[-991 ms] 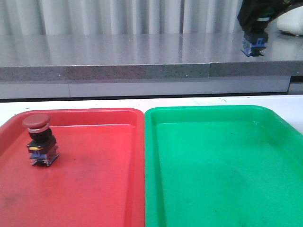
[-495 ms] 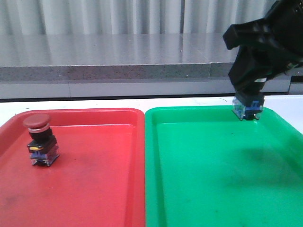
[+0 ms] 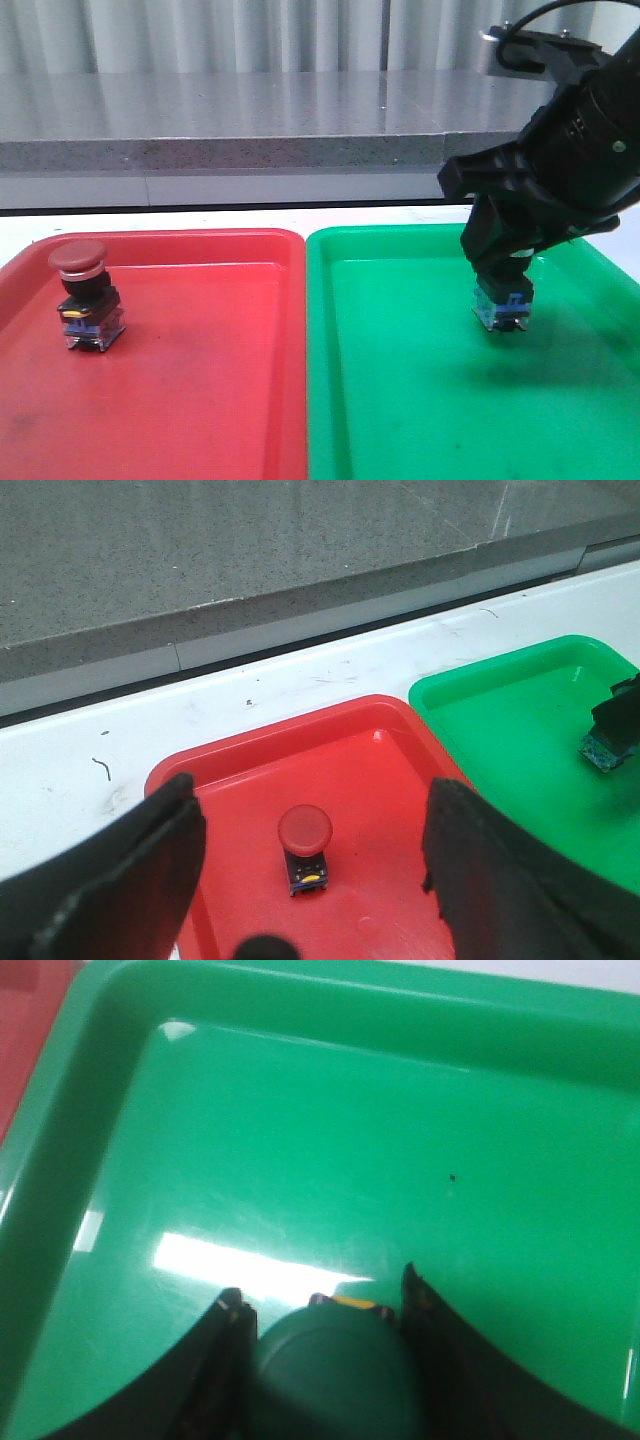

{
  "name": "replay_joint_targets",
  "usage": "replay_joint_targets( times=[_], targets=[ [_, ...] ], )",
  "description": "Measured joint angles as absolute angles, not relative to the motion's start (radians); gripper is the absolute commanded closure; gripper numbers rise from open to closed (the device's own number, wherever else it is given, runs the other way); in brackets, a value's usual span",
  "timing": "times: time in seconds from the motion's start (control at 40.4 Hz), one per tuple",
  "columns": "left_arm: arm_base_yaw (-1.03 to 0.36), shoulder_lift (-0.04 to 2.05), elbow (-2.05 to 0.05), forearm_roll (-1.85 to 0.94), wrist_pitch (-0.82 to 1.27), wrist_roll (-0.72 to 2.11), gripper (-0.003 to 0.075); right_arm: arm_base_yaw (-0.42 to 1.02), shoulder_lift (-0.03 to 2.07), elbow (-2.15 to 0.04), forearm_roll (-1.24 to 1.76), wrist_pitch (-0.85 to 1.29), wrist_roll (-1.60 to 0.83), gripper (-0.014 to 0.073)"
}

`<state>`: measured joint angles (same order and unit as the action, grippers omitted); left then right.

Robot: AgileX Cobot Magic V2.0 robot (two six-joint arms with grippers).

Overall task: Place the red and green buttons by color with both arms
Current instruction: 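Lower the green button into the green tray with the right gripper, then open the right gripper and raise it away from the button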

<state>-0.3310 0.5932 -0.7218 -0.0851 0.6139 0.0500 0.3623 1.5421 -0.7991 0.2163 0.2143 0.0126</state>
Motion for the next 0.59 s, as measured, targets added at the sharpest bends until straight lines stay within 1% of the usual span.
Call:
replay_joint_targets(
  times=[0.223,0.297,0.347,0.52,0.595],
  targets=[
    [-0.331,0.593,-0.722,-0.085,0.614,0.050,0.0259,0.362,1.581,-0.799,0.218,0.184,0.013,0.0358],
    [-0.331,0.593,-0.722,-0.085,0.614,0.050,0.0259,0.362,1.584,-0.799,0.218,0.176,0.013,0.0342],
    [-0.331,0.593,-0.722,-0.085,0.614,0.050,0.0259,0.362,1.584,-0.799,0.218,0.174,0.013,0.0304],
    [-0.331,0.593,-0.722,-0.085,0.614,0.050,0.0259,0.362,1.587,-0.799,0.218,0.174,0.013,0.0091],
    [-0.331,0.593,-0.722,-0.085,0.614,0.050,0.0259,0.362,1.590,-0.799,0.218,0.174,0.013,0.0060]
  ],
)
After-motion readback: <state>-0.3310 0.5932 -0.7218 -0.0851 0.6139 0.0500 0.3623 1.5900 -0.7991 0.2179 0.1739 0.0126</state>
